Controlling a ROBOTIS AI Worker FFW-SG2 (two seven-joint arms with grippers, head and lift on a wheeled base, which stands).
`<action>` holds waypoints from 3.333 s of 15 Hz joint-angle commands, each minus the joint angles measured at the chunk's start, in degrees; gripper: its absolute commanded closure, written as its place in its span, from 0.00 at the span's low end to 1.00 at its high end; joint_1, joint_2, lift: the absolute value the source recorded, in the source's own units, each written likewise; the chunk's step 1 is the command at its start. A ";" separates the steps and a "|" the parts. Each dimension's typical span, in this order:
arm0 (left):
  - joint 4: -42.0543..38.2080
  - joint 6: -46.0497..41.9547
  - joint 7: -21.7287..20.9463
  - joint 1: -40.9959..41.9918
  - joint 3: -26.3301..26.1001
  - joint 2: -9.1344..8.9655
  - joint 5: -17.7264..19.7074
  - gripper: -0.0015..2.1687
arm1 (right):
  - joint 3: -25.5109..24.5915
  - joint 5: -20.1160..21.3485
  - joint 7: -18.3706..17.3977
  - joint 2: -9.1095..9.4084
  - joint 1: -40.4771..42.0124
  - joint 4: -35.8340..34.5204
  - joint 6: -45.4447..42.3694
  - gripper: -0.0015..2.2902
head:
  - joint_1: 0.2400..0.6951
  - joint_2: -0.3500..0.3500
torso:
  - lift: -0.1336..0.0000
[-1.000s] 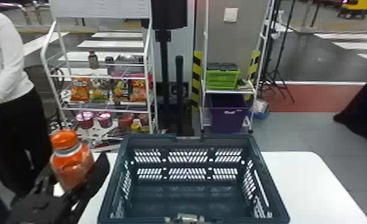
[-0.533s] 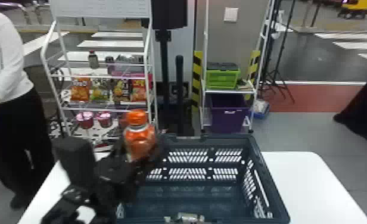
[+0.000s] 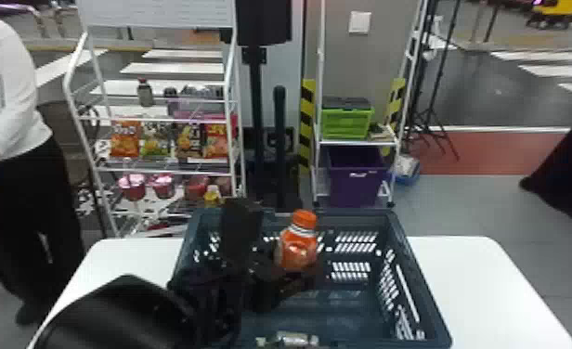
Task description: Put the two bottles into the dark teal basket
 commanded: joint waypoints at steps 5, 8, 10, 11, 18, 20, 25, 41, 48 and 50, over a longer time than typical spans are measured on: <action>11.66 23.58 -9.11 -13.67 -7.74 -1.71 -6.34 0.99 | -0.35 -0.85 -0.02 0.02 -0.43 1.36 -2.40 0.03 | 0.57 0.50 | 1.00; 16.14 23.75 -12.19 -16.31 -8.88 -4.44 -9.59 0.99 | -1.06 -1.55 -0.02 -0.15 -0.43 2.15 -3.28 0.03 | 0.57 0.50 | 1.00; 17.90 24.46 -13.42 -17.28 -9.94 -5.76 -11.35 0.96 | -1.58 -1.73 -0.02 -0.15 -0.08 2.33 -4.15 0.03 | 0.57 0.50 | 1.00; 18.87 24.63 -13.42 -17.54 -10.29 -6.28 -11.87 0.83 | -1.76 -2.08 -0.02 -0.24 -0.08 2.59 -5.21 0.03 | 0.57 0.50 | 1.00; 8.94 23.40 -4.36 -11.65 -4.49 -6.02 -8.09 0.01 | -2.29 -3.22 0.33 -0.77 0.53 2.51 -8.02 0.03 | 0.57 0.50 | 1.00; -1.26 19.54 0.56 -5.50 1.40 -5.85 -5.55 0.01 | -2.81 -3.22 0.60 -0.85 1.50 1.71 -9.96 0.03 | 0.57 0.50 | 1.00; -25.08 19.18 9.00 12.08 15.29 -2.95 2.72 0.02 | -5.01 -3.31 1.56 -1.29 4.05 -1.63 -15.40 0.03 | 0.57 0.50 | 1.00; -10.22 -80.66 9.26 68.42 24.61 -8.81 -0.45 0.04 | -11.08 -6.56 12.28 -1.65 5.98 -6.72 -11.36 0.03 | 0.57 0.50 | 1.00; -4.69 -88.22 11.28 68.86 21.71 -8.81 -6.07 0.04 | -11.60 -7.44 15.71 -1.38 6.51 -6.81 -9.96 0.03 | 0.57 0.50 | 1.00; -4.60 -88.04 11.72 68.86 21.62 -8.81 -6.51 0.04 | -11.69 -7.53 15.80 -1.38 7.04 -7.25 -10.83 0.02 | 0.57 0.50 | 1.00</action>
